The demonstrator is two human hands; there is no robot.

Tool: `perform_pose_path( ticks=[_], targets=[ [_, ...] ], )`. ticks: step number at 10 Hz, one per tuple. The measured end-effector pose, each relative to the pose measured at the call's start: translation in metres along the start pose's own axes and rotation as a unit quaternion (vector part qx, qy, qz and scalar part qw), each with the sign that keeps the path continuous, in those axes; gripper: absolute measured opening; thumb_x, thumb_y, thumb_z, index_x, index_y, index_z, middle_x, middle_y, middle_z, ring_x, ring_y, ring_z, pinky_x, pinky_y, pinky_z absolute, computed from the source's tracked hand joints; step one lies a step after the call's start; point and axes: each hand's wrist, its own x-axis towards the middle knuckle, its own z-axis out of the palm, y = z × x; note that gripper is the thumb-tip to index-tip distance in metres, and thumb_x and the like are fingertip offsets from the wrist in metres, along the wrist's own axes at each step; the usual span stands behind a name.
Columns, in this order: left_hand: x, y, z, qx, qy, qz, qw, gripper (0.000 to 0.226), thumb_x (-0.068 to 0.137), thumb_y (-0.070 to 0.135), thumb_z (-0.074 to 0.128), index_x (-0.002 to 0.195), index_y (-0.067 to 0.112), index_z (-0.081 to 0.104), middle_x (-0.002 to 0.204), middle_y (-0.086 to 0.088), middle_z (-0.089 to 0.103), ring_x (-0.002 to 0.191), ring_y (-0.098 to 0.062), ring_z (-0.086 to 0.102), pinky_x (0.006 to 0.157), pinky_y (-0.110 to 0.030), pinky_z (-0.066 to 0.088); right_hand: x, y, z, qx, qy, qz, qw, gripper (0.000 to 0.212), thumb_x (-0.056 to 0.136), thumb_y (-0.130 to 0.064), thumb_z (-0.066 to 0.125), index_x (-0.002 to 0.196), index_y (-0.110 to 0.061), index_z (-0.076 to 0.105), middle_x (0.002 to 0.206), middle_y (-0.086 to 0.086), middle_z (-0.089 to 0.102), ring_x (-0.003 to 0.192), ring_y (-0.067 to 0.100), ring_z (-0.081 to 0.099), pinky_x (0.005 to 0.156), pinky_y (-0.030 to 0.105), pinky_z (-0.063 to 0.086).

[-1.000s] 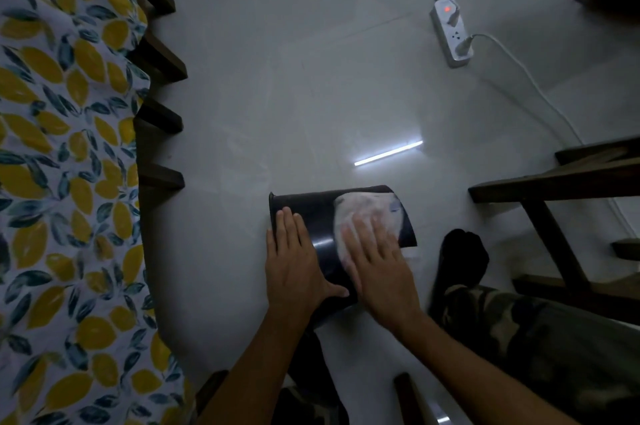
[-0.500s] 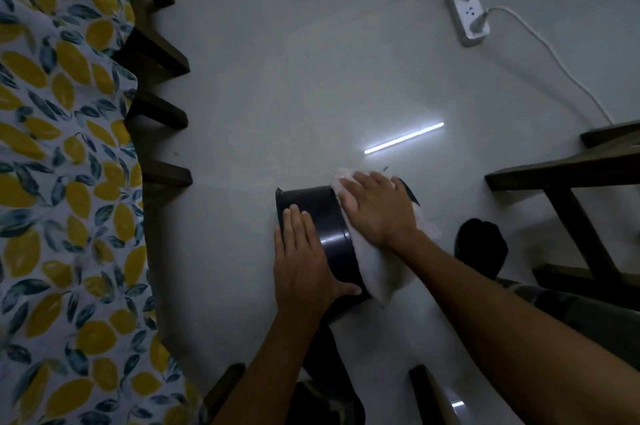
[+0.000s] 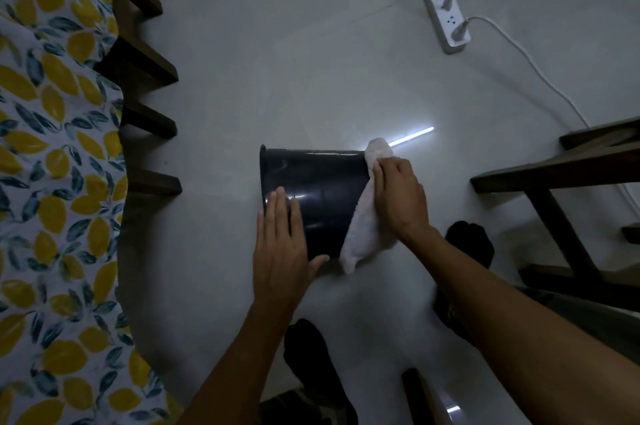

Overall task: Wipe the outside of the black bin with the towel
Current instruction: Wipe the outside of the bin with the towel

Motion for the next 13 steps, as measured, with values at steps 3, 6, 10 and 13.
perform_pose_path(
  ticks=[3,6,10,13],
  targets=[
    [-0.025,0.010,-0.009,-0.008,0.016,-0.035,0.999,0.114,0.057,0.081,0.075,0.139,0.005,0.051,0.141,-0.020,0.052,0.125,-0.037,0.052,0.105,-0.049,0.039,-0.084,0.027,-0.001,-0.006,0.000,-0.029,1.000,0.046,0.108,-0.024,0.046,0.153,-0.017,0.047,0.164,0.006,0.037,0.148,0.028,0.038,0.115,0.045,0.042],
    [0.009,-0.004,-0.010,0.017,-0.121,-0.040,0.992,0.164,0.043,0.102,0.054,0.157,0.000,-0.002,0.165,-0.025,-0.006,0.154,-0.036,-0.005,0.124,-0.048,-0.003,-0.084,-0.001,0.024,-0.162,-0.125,-0.386,0.900,0.065,0.090,-0.029,0.063,0.151,-0.014,0.049,0.159,0.012,0.046,0.146,0.038,0.044,0.103,0.051,0.053],
    [0.003,-0.010,0.002,-0.021,-0.099,-0.023,0.995,0.163,0.041,0.102,0.054,0.157,-0.004,0.010,0.164,-0.027,0.009,0.153,-0.037,0.012,0.124,-0.049,0.013,-0.021,-0.028,0.030,-0.159,-0.133,-0.236,0.949,0.057,0.108,-0.050,0.021,0.155,-0.021,0.034,0.165,0.007,0.035,0.155,0.027,0.028,0.126,0.055,0.021],
    [-0.002,-0.006,0.005,-0.035,-0.112,-0.050,0.992,0.168,0.039,0.097,0.065,0.158,-0.001,-0.002,0.166,-0.021,-0.008,0.154,-0.034,-0.003,0.122,-0.042,-0.002,-0.088,0.021,0.027,-0.175,-0.085,-0.155,0.969,0.067,0.110,-0.047,0.014,0.165,-0.011,0.007,0.172,0.017,0.005,0.159,0.037,0.003,0.128,0.055,0.013]
  ],
)
